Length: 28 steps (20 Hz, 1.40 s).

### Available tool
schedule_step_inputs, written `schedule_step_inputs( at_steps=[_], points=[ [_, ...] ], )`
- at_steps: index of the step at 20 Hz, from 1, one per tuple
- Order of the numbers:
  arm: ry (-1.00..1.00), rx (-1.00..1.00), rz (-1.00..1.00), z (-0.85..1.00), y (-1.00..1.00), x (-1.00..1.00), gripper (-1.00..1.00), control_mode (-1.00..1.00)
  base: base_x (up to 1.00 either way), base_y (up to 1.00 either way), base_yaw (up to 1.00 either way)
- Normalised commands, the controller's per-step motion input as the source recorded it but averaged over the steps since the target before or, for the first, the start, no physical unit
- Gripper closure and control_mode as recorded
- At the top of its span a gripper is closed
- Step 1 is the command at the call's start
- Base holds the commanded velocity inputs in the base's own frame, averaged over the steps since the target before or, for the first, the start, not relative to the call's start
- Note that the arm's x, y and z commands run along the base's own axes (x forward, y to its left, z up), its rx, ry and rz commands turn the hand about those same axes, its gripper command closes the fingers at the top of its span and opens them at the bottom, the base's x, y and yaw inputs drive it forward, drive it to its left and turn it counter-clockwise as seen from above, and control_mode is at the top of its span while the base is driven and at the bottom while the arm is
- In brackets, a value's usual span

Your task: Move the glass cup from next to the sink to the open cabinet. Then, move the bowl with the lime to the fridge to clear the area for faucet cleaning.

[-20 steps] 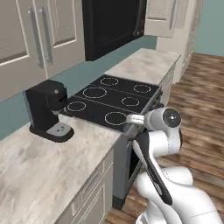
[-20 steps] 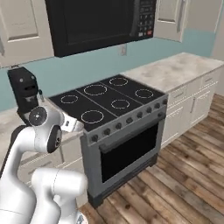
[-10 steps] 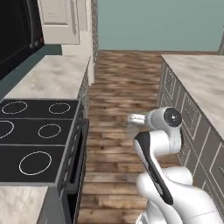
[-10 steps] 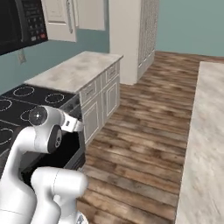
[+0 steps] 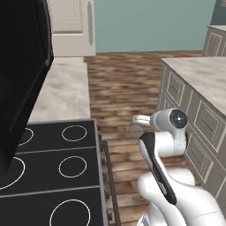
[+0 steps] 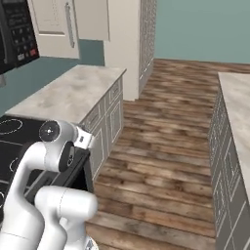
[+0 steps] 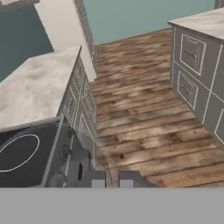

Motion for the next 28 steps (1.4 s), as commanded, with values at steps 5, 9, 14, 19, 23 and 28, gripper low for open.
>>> schedule_step_inputs(
  at_steps=[5,9,14,19,23,28],
  points=[
    [0.0,0.0,0.0,0.0,0.0,0.0,1.0,1.0,1.0,0.1,-0.17],
    [0.0,0.0,0.0,0.0,0.0,0.0,1.0,1.0,1.0,-0.58,-0.13],
    [0.0,0.0,0.0,0.0,0.0,0.0,1.0,1.0,1.0,-0.41,-0.09],
    [0.0,0.0,0.0,0.0,0.0,0.0,1.0,1.0,1.0,0.19,0.0],
    [0.0,0.0,0.0,0.0,0.0,0.0,1.0,1.0,1.0,0.29,0.0],
    [0.0,0.0,0.0,0.0,0.0,0.0,1.0,1.0,1.0,0.28,0.04]
  ],
)
